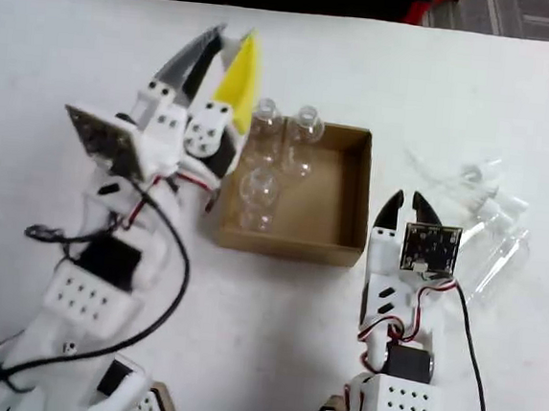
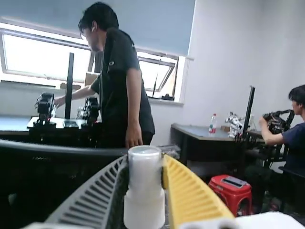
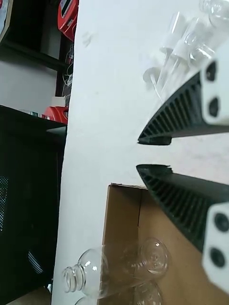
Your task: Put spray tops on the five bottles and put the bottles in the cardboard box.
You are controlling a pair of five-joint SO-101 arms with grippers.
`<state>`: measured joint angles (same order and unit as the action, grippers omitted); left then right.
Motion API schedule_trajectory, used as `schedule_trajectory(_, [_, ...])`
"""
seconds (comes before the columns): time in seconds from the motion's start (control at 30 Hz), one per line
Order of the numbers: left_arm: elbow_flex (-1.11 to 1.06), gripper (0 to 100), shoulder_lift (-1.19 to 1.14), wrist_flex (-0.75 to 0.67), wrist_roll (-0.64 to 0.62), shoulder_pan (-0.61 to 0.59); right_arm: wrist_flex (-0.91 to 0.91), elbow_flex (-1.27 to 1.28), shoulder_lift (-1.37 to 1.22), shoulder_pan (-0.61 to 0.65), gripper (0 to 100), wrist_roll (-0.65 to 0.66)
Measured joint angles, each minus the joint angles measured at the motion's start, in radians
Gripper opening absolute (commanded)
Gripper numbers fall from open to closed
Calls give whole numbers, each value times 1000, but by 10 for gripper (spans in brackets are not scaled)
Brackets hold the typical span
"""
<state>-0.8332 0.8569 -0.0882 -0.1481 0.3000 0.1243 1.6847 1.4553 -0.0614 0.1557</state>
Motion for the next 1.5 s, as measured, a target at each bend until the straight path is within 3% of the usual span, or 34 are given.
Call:
schedule_trajectory(0.3, [20, 21, -350, -385, 3, 6, 0, 0, 0, 0, 60, 0])
schedule_trajectory(0.5, [20, 21, -439, -539, 118, 5, 0, 0, 0, 0, 60, 0])
schedule_trajectory(1.5, [75, 21, -680, -647, 129, 23, 0, 0, 0, 0, 60, 0])
